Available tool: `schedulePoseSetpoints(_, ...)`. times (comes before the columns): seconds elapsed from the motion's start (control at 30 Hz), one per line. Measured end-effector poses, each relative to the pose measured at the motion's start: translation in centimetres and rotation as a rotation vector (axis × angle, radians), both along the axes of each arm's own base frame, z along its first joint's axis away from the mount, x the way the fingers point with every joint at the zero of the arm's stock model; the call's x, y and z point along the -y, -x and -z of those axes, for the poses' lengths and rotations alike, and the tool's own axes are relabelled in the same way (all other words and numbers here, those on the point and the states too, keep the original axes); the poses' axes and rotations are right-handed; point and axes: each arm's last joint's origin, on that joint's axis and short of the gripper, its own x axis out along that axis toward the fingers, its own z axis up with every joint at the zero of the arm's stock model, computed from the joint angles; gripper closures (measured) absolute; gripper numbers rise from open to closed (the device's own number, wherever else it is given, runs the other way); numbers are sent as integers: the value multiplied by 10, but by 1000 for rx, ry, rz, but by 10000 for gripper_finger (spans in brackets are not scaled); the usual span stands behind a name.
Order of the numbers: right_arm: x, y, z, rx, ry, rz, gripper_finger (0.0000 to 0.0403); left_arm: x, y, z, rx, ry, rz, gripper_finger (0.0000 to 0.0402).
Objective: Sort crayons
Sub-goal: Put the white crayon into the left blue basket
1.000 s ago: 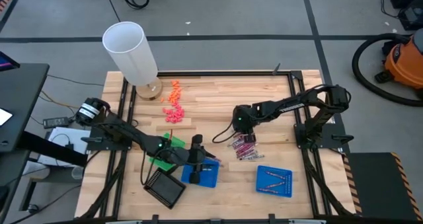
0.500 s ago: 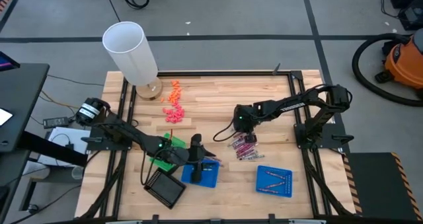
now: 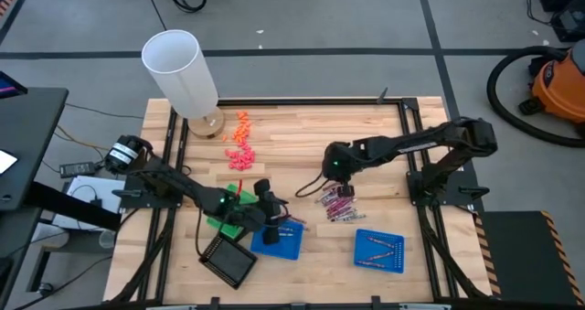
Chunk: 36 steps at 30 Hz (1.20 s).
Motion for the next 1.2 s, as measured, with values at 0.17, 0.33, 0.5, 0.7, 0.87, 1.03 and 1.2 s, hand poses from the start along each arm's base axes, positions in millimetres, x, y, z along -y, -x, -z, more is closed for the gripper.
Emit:
schedulePoseSetpoints(0.17,-32,0,-16,105,-73,-41,364,-5,-3,-2,25,10,-19,209)
schedulePoseSetpoints(0.33,-65,-5,-24,220,-157,-82,364,-9,-5,-2,28,18,-23,209)
schedulePoseSetpoints(0.5,-86,-11,-25,295,-206,-97,364,-6,-11,-7,90,17,41,209)
schedulePoseSetpoints(0.7,-97,-11,-30,356,-184,-72,364,-4,-19,0,113,-22,118,209)
schedulePoseSetpoints(0.87,-100,-12,-31,373,-191,-80,364,-12,-27,1,159,-24,97,209)
schedulePoseSetpoints(1.03,-99,-12,-31,380,-184,-75,364,-13,-29,0,184,-6,124,209)
schedulePoseSetpoints(1.2,-99,-12,-32,385,-180,-71,364,-11,-31,-2,227,2,130,211)
